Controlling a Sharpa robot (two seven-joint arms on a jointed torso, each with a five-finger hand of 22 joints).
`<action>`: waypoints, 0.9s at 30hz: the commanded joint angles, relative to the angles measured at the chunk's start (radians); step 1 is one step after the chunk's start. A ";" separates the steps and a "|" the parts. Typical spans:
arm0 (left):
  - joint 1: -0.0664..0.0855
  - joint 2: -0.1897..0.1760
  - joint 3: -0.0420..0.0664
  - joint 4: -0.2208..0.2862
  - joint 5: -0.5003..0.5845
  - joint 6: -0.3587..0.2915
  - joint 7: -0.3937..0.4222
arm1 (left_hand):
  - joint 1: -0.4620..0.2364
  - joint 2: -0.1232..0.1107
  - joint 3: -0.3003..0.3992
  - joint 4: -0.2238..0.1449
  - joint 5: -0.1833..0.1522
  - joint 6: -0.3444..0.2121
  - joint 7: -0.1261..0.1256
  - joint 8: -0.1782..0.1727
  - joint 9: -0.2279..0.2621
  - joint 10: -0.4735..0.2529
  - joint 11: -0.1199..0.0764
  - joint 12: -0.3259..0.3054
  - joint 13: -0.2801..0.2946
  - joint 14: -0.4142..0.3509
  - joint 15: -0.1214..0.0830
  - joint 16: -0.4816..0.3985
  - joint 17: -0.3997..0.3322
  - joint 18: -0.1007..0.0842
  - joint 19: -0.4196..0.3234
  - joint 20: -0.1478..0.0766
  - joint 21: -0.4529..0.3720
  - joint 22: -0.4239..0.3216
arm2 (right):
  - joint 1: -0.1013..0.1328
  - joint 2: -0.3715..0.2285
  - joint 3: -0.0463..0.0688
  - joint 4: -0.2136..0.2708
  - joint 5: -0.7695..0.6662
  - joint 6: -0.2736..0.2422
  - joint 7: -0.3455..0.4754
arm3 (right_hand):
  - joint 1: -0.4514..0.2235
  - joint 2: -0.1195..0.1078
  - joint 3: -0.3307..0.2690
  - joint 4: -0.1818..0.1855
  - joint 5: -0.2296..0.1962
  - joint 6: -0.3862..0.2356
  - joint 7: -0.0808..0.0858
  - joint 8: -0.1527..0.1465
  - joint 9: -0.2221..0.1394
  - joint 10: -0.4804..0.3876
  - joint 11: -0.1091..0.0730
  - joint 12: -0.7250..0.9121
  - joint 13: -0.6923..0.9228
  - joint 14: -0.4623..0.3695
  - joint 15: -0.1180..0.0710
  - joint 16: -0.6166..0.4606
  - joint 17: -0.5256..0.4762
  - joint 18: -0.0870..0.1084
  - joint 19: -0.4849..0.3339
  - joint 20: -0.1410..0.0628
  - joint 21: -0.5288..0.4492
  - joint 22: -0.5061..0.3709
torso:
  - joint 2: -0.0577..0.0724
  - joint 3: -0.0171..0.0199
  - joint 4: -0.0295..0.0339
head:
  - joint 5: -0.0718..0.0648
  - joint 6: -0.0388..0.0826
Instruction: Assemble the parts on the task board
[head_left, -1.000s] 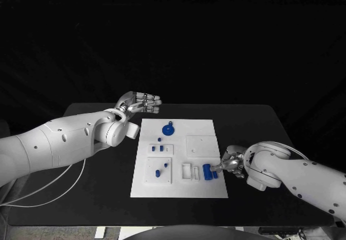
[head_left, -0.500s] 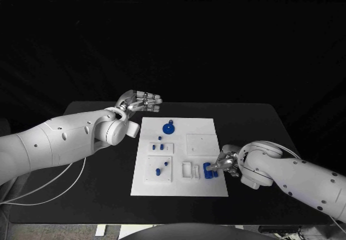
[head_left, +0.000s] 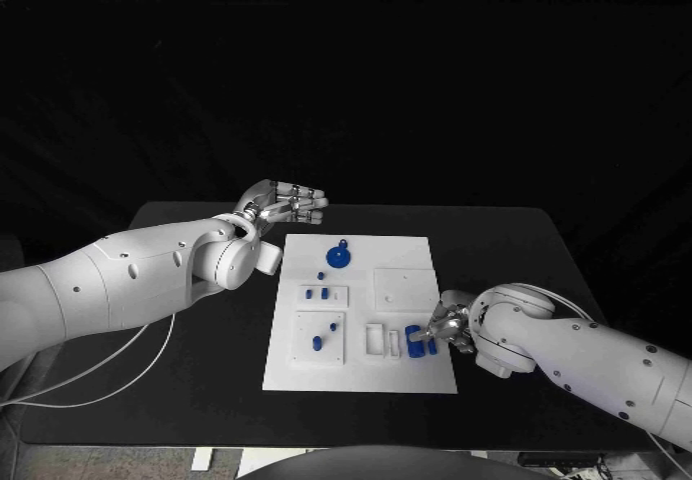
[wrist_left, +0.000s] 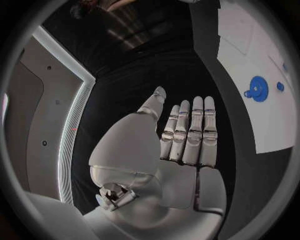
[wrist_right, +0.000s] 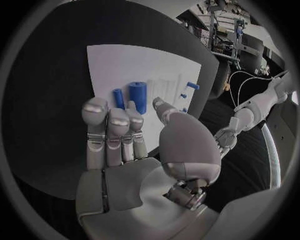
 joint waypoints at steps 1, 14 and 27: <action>-0.001 0.003 0.001 0.002 0.004 0.018 0.003 | 0.000 0.007 -0.005 0.001 -0.005 0.008 -0.001 0.000 0.001 -0.001 0.003 0.004 0.001 -0.005 0.002 -0.002 -0.001 -0.005 0.008 0.001 -0.005 -0.001 | 0.000 0.009 -0.003 -0.010 -0.024 -0.007 0.005 | 0.003 -0.004 0.000 -0.005 -0.002 -0.007 -0.001 -0.003 0.000 0.003 0.004 -0.006 0.001 0.007 0.003 -0.004 0.001 -0.008 0.046 0.005 0.001 0.087 | 0.001 0.0006 0.0007 | 0.003 -0.002; -0.001 0.010 0.000 0.002 0.000 0.028 0.000 | -0.004 0.005 -0.027 0.007 -0.004 0.008 -0.001 -0.001 0.001 -0.008 0.006 0.005 0.001 -0.010 0.005 -0.002 0.000 -0.003 0.007 0.004 -0.005 -0.010 | -0.001 0.055 -0.028 -0.059 -0.015 -0.013 0.014 | 0.003 -0.001 0.009 -0.015 -0.002 -0.009 -0.001 -0.003 -0.001 0.002 0.005 -0.011 0.003 0.007 0.003 -0.007 0.003 -0.008 0.046 0.005 -0.001 0.087 | 0.000 0.0002 0.0003 | 0.006 -0.004; -0.001 0.010 0.000 0.001 -0.003 0.040 -0.011 | -0.001 0.018 -0.128 0.024 0.033 0.004 0.001 0.000 0.001 -0.015 0.010 0.005 0.001 -0.016 0.008 -0.002 0.000 -0.002 0.005 0.007 -0.003 -0.022 | -0.002 0.088 -0.041 -0.077 0.026 -0.015 0.029 | 0.007 0.001 0.012 -0.035 -0.002 -0.012 0.001 -0.003 0.000 0.001 0.006 -0.010 0.007 0.008 0.003 -0.009 0.005 -0.007 0.046 0.006 -0.002 0.087 | 0.000 -0.0002 -0.0010 | 0.006 -0.009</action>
